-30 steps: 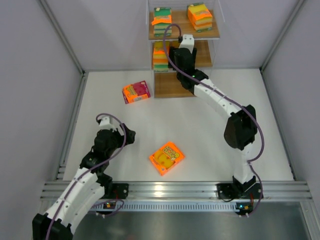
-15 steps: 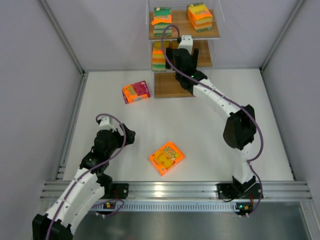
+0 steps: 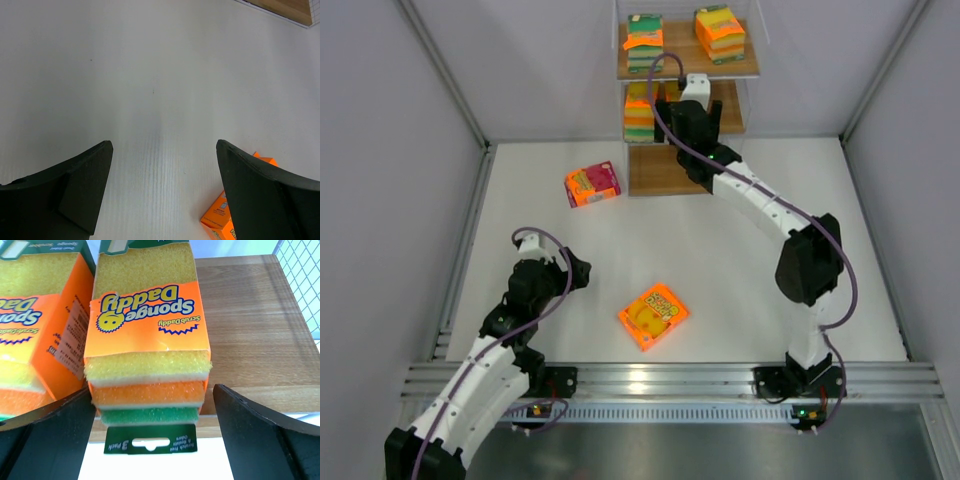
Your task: Place and organize the cleaning sponges onto the shelf
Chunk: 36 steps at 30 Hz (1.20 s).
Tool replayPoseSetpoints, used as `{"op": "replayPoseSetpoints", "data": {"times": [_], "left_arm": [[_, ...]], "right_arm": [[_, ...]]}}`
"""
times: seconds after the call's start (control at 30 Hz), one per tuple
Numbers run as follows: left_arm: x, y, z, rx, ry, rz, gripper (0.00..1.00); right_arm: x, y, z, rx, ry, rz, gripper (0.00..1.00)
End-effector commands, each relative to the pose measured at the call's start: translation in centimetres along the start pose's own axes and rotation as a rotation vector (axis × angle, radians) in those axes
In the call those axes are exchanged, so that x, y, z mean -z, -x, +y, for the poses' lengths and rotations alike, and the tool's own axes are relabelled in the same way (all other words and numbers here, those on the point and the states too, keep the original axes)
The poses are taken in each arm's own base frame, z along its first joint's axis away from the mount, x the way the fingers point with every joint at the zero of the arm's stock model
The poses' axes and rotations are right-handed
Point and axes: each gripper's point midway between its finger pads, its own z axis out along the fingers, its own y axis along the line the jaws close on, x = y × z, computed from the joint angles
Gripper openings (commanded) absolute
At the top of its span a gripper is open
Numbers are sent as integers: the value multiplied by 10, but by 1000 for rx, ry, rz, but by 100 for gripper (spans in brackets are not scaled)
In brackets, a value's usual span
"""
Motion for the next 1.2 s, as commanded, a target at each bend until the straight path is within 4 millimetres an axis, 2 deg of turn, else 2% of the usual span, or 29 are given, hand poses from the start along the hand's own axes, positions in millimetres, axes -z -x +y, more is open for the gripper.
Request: {"op": "replayPoseSetpoints", "data": {"times": [0.0,0.03,0.07,0.13,0.3,0.4,0.43,0.5,0.53,0.57,0.6,0.63,0.67,0.8,0.83,0.93,1.0,1.17], "left_arm": [[0,5,0,2,-2,-21,91],[0,5,-1,4,-5,-21,91],[0,4,-1,4,-6,-20,91],[0,4,-2,4,-9,-16,91],[1,5,-3,4,-17,-20,91],[2,6,-4,6,-20,-22,91],[2,6,-4,7,-22,-25,91],[2,5,-5,6,-28,-21,91],[2,5,-6,6,-30,-20,91],[2,6,-6,6,-33,-19,91],[2,6,-6,6,-34,-21,91],[2,6,-7,5,-34,-21,91],[2,6,-7,5,-34,-21,91],[2,6,-6,5,-33,-19,91],[2,6,-6,5,-32,-20,91],[2,5,-5,5,-28,-21,91],[2,5,-5,5,-25,-21,91],[-1,5,-5,0,-17,-2,91]], "right_arm": [[30,43,4,-53,69,-75,99],[35,48,4,-61,82,-88,99],[36,41,5,-56,91,-76,100],[44,47,6,-70,111,-90,99],[60,46,1,-79,112,-73,100],[73,47,-9,-80,98,-64,99],[80,54,-14,-88,97,-76,99],[83,47,-24,-73,75,-77,97],[88,52,-30,-75,75,-89,88],[85,44,-36,-68,70,-75,83],[86,45,-40,-72,73,-77,79],[86,44,-43,-73,76,-74,66],[82,38,-47,-68,73,-63,59],[76,38,-56,-53,62,-66,33],[75,38,-58,-53,58,-68,18],[67,35,-68,-45,36,-65,11],[59,33,-75,-41,35,-61,11],[42,42,-75,-10,86,-115,18]]}}
